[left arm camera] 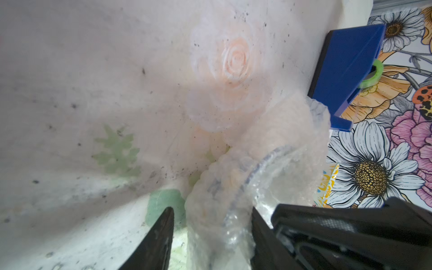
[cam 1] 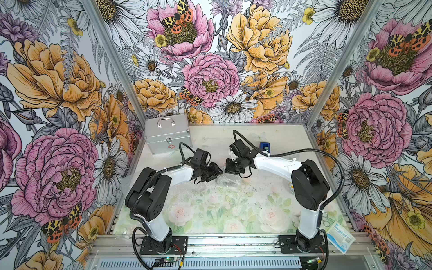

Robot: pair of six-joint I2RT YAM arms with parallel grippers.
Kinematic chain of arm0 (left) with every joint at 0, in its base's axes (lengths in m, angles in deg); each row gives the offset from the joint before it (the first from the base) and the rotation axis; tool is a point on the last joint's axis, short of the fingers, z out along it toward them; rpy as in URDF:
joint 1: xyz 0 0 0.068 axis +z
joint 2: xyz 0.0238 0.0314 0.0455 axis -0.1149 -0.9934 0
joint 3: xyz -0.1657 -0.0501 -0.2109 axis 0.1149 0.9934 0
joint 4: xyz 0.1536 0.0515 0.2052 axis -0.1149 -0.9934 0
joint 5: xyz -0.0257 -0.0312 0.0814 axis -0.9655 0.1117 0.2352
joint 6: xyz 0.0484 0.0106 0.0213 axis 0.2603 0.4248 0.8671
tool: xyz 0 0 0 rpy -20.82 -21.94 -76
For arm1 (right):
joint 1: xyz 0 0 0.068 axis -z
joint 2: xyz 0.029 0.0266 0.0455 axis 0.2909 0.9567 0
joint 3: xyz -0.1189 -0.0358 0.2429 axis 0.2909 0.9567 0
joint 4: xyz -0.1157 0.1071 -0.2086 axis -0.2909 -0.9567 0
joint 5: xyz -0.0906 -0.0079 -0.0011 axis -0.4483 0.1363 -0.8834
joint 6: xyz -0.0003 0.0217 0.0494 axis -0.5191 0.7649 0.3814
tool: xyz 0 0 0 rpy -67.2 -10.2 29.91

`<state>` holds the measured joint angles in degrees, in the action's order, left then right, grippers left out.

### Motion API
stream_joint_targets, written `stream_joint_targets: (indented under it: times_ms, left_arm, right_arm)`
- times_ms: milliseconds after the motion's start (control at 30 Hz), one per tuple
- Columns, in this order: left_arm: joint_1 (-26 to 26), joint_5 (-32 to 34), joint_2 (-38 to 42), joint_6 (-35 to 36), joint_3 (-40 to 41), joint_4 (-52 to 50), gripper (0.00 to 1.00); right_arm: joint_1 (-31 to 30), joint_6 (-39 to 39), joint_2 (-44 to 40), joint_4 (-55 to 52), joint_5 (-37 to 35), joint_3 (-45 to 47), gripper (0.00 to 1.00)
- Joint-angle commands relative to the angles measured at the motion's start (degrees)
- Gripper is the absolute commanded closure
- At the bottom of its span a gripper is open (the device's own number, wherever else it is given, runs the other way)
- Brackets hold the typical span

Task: Wrap bowls in bubble wrap
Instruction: Wrap the bowl in bubble wrap, then tear off the tape using the Tape Cutter.

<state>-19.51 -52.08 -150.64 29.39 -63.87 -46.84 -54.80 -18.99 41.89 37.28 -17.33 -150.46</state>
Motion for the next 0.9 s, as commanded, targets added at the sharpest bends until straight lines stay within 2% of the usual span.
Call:
stream_joint_targets:
  times_ms: [0,100,200,233,267,333,367,400,500,567,667,867]
  left_arm:
    - [-0.2,-1.3,-0.7,-0.4,1.3,1.5,0.56]
    - [-0.4,-1.0,-0.5,-0.5,1.7,1.5,0.60]
    - [-1.0,-1.0,0.0,-0.1,1.6,1.4,0.63]
    - [-1.2,-0.9,0.1,0.0,1.4,1.2,0.63]
    - [-1.4,-0.8,0.2,0.2,1.2,1.1,0.63]
    - [-2.0,-0.7,0.1,0.8,0.3,0.6,0.64]
    - [-2.3,-0.4,-0.1,1.1,-0.3,0.2,0.64]
    - [-2.7,-0.2,-0.3,1.5,-0.8,-0.1,0.64]
    - [-3.4,0.3,-1.5,1.9,-2.3,-0.6,0.66]
    - [-3.7,0.3,-2.2,1.8,-3.1,-0.5,0.68]
    - [-4.5,0.9,-3.0,2.7,-4.7,-0.8,0.69]
    - [-5.9,3.1,-4.7,5.7,-9.4,-4.8,0.74]
  right_arm:
    - [-0.5,1.0,-5.3,-0.4,-3.2,2.3,0.87]
    - [0.4,2.0,-11.1,-0.7,-7.5,5.2,0.85]
    - [4.6,4.3,-18.5,-2.0,-13.3,9.1,0.74]
    - [7.2,4.3,-21.3,-1.7,-13.1,10.8,0.70]
    - [9.6,3.9,-23.4,-1.7,-13.3,11.9,0.66]
    - [15.5,2.5,-27.8,-1.8,-13.1,13.9,0.45]
    - [18.6,1.3,-28.9,-1.7,-11.4,14.4,0.40]
    - [22.2,0.0,-29.0,-1.8,-9.5,14.4,0.40]
    - [32.0,-3.2,-24.6,-0.2,3.5,12.8,0.55]
    - [35.9,-5.0,-20.7,2.8,10.9,11.6,0.59]
    - [37.5,-9.0,-15.6,3.0,13.7,7.6,0.60]
    - [38.8,-8.7,-6.9,3.7,15.1,4.8,0.59]
